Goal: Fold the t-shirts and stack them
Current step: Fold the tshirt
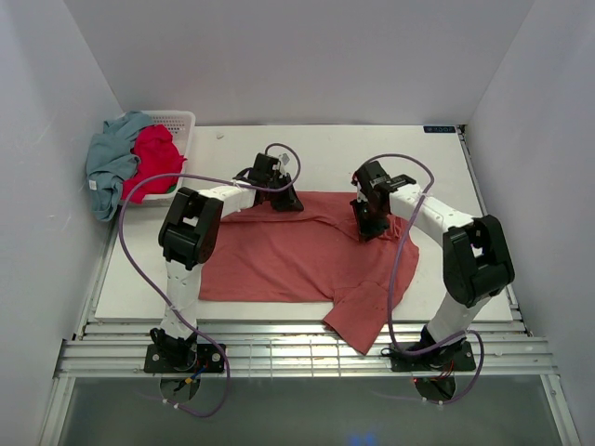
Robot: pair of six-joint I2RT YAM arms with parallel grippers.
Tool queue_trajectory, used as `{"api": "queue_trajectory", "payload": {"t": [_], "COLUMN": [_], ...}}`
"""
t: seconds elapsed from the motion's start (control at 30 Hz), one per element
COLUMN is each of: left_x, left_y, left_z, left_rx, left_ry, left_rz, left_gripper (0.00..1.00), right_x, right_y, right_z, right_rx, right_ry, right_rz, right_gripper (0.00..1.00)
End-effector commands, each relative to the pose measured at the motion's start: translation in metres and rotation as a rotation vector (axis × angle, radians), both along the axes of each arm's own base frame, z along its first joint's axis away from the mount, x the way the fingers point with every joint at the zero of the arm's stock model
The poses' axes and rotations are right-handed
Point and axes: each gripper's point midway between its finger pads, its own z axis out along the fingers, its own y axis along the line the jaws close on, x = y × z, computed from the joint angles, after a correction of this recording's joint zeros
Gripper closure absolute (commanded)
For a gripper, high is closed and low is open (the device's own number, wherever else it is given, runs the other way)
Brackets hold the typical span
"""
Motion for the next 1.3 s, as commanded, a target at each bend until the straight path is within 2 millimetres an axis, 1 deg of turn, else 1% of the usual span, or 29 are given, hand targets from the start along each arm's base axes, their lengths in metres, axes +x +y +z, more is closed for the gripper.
{"api": "queue_trajectory", "payload": {"t": [0.0, 0.07, 0.13, 0.17, 0.2, 0.27, 0.3, 0.33, 0.37, 0.4, 0.43, 0.47, 0.5, 0.53, 0.57, 0.6, 0.63, 0.67, 0.7, 0.77, 0.8, 0.87, 0.9, 0.97, 1.0, 1.03, 1.13, 1.2, 1.27], "left_x": [0.0, 0.0, 0.0, 0.0, 0.0, 0.001, 0.0, 0.0, 0.001, 0.003, 0.004, 0.005, 0.01, 0.011, 0.013, 0.017, 0.018, 0.018, 0.019, 0.02, 0.019, 0.017, 0.016, 0.012, 0.01, 0.01, 0.008, 0.009, 0.01], "left_y": [0.0, 0.0, 0.0, 0.0, 0.0, 0.002, 0.004, 0.006, 0.009, 0.015, 0.019, 0.024, 0.032, 0.037, 0.041, 0.05, 0.055, 0.06, 0.064, 0.074, 0.078, 0.087, 0.091, 0.096, 0.097, 0.099, 0.1, 0.099, 0.1], "left_z": [-0.007, -0.007, -0.007, -0.007, -0.007, -0.007, -0.004, -0.003, 0.0, 0.006, 0.011, 0.015, 0.02, 0.032, 0.038, 0.042, 0.051, 0.053, 0.056, 0.061, 0.061, 0.059, 0.057, 0.049, 0.048, 0.047, 0.043, 0.042, 0.042], "left_rx": [0.025, 0.027, 0.026, 0.026, 0.028, 0.038, 0.044, 0.057, 0.068, 0.095, 0.113, 0.131, 0.166, 0.183, 0.2, 0.237, 0.254, 0.271, 0.281, 0.306, 0.312, 0.325, 0.328, 0.332, 0.33, 0.329, 0.324, 0.324, 0.326], "left_ry": [0.005, 0.005, 0.005, 0.004, 0.004, 0.0, -0.007, -0.009, -0.019, -0.047, -0.063, -0.081, -0.11, -0.144, -0.165, -0.19, -0.213, -0.22, -0.227, -0.24, -0.239, -0.229, -0.22, -0.195, -0.19, -0.187, -0.18, -0.178, -0.179], "left_rz": [-0.012, -0.012, -0.014, -0.014, -0.013, -0.007, -0.005, -0.001, 0.006, 0.023, 0.035, 0.047, 0.077, 0.085, 0.097, 0.129, 0.137, 0.149, 0.16, 0.192, 0.199, 0.217, 0.225, 0.233, 0.234, 0.237, 0.236, 0.235, 0.236], "left_gripper": [0.83, 0.83, 0.83, 0.83, 0.83, 0.84, 0.86, 0.87, 0.88, 0.89, 0.89, 0.89, 0.89, 0.87, 0.85, 0.82, 0.75, 0.73, 0.72, 0.7, 0.7, 0.69, 0.7, 0.7, 0.7, 0.7, 0.7, 0.7, 0.7], "right_x": [-0.006, -0.004, 0.009, 0.019, 0.029, 0.049, 0.059, 0.072, 0.08, 0.092, 0.105, 0.115, 0.124, 0.131, 0.143, 0.149, 0.154, 0.162, 0.165, 0.172, 0.175, 0.176, 0.172, 0.165, 0.161, 0.153, 0.132, 0.116, 0.098], "right_y": [0.016, 0.018, 0.013, 0.01, 0.0, -0.005, -0.013, -0.013, -0.013, -0.016, -0.015, -0.019, -0.019, -0.02, -0.021, -0.025, -0.029, -0.034, -0.039, -0.047, -0.056, -0.068, -0.071, -0.075, -0.074, -0.075, -0.069, -0.063, -0.057], "right_z": [0.035, 0.05, 0.065, 0.069, 0.071, 0.075, 0.065, 0.071, 0.07, 0.06, 0.065, 0.064, 0.053, 0.051, 0.057, 0.046, 0.043, 0.046, 0.038, 0.033, 0.027, 0.022, 0.02, 0.02, 0.026, 0.022, 0.02, 0.022, 0.017], "right_rx": [0.071, 0.095, 0.077, 0.058, 0.007, -0.032, -0.07, -0.068, -0.072, -0.081, -0.074, -0.079, -0.088, -0.095, -0.093, -0.117, -0.129, -0.13, -0.147, -0.154, -0.158, -0.159, -0.161, -0.15, -0.14, -0.138, -0.109, -0.068, -0.032], "right_ry": [-0.04, -0.08, -0.162, -0.209, -0.25, -0.301, -0.292, -0.315, -0.321, -0.316, -0.34, -0.35, -0.339, -0.343, -0.365, -0.352, -0.35, -0.361, -0.352, -0.351, -0.338, -0.32, -0.31, -0.296, -0.302, -0.282, -0.213, -0.164, -0.12], "right_rz": [0.042, 0.041, 0.017, -0.009, -0.042, -0.082, -0.111, -0.131, -0.143, -0.162, -0.174, -0.189, -0.191, -0.187, -0.197, -0.201, -0.201, -0.216, -0.222, -0.236, -0.25, -0.267, -0.269, -0.267, -0.26, -0.25, -0.218, -0.194, -0.169], "right_gripper": [0.75, 0.75, 0.75, 0.75, 0.74, 0.74, 0.75, 0.77, 0.82, 0.84, 0.86, 0.9, 0.91, 0.92, 0.92, 0.92, 0.92, 0.92, 0.92, 0.92, 0.92, 0.92, 0.92, 0.92, 0.92, 0.92, 0.92, 0.92, 0.92]}}
